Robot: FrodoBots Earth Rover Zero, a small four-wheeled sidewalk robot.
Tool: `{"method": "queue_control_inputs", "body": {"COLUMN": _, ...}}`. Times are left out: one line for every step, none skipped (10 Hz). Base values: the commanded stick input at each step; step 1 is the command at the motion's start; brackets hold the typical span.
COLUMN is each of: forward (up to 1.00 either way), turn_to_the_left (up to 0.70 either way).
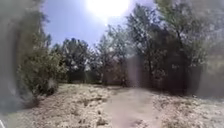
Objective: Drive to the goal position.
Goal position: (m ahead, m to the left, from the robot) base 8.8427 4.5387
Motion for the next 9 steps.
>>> {"method": "queue_control_inputs", "body": {"forward": 0.44, "turn_to_the_left": 0.03}}
{"method": "queue_control_inputs", "body": {"forward": 0.44, "turn_to_the_left": 0.27}}
{"method": "queue_control_inputs", "body": {"forward": 0.44, "turn_to_the_left": 0.27}}
{"method": "queue_control_inputs", "body": {"forward": 0.44, "turn_to_the_left": 0.27}}
{"method": "queue_control_inputs", "body": {"forward": 0.44, "turn_to_the_left": 0.27}}
{"method": "queue_control_inputs", "body": {"forward": 0.44, "turn_to_the_left": 0.27}}
{"method": "queue_control_inputs", "body": {"forward": 0.44, "turn_to_the_left": 0.02}}
{"method": "queue_control_inputs", "body": {"forward": 0.44, "turn_to_the_left": 0.02}}
{"method": "queue_control_inputs", "body": {"forward": 0.44, "turn_to_the_left": 0.02}}
